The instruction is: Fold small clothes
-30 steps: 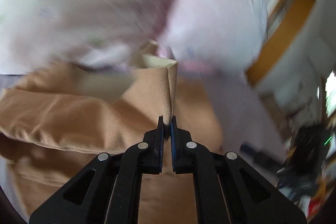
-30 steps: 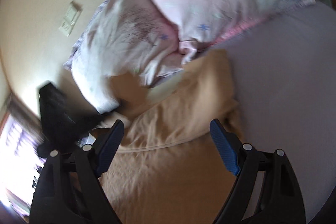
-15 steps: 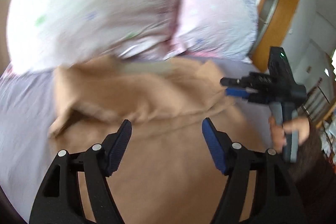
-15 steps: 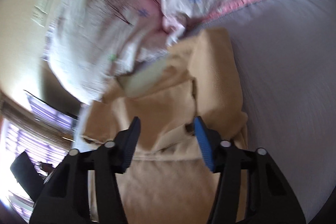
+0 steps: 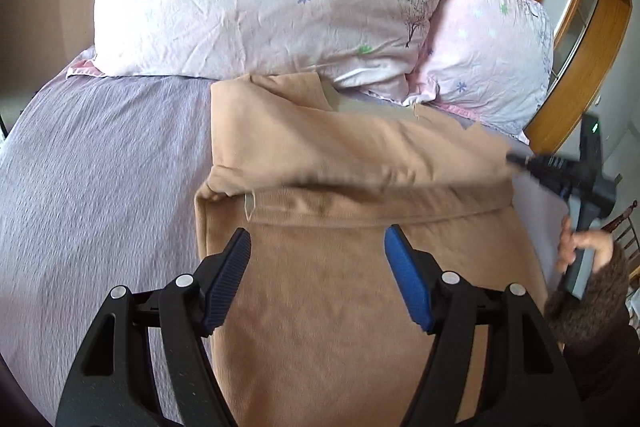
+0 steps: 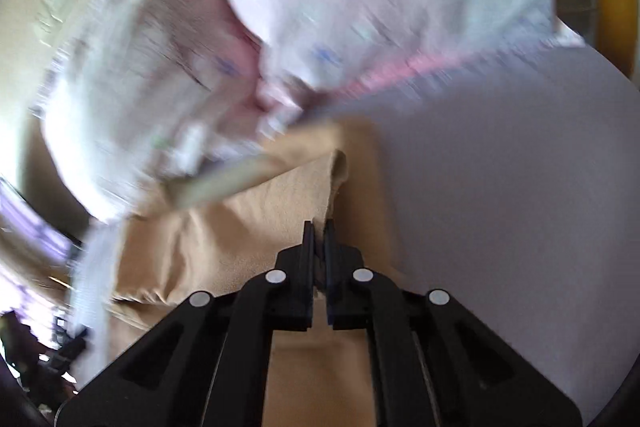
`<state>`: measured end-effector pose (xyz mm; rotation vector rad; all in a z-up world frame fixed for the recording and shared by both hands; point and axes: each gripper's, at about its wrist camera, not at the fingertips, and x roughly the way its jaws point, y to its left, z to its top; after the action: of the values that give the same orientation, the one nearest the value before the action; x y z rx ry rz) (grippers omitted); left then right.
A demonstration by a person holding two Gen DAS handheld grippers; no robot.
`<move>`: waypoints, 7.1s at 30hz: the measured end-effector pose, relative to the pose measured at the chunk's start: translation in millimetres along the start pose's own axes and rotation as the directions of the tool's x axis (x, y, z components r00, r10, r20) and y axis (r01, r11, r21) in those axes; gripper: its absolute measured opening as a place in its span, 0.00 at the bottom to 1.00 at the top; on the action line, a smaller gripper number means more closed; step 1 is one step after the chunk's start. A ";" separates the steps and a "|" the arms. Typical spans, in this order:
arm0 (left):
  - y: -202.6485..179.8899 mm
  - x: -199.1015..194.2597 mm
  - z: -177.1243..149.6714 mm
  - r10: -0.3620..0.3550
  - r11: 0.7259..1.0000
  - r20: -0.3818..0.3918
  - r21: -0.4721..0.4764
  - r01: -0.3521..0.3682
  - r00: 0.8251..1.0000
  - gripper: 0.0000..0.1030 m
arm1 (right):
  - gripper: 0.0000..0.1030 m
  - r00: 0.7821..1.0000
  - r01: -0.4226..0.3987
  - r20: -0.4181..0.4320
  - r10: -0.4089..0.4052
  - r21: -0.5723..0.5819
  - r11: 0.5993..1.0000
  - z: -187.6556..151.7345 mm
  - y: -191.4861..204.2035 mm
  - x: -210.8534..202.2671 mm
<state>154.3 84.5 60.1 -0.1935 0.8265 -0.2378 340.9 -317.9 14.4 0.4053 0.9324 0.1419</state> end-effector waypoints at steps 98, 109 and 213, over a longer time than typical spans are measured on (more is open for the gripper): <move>132.9 93.1 84.1 -0.231 0.874 -0.116 -0.462 0.153 0.966 0.66 | 0.90 0.910 -0.414 0.041 0.413 0.013 0.910 36.5 10.8 8.6; 95.7 109.0 65.1 -0.188 0.916 -0.184 -0.388 0.105 0.965 0.35 | 0.90 0.905 -0.425 0.007 0.426 -0.008 0.905 24.1 19.6 5.7; -62.0 89.9 11.4 -0.252 0.962 -0.100 0.077 0.260 0.962 0.77 | 0.81 0.805 -0.575 -0.215 0.553 -0.051 0.817 -12.7 80.8 -17.7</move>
<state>213.3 0.7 20.8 -0.2070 0.8777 -0.5302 324.7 -245.5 53.2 0.5645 0.9628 0.7950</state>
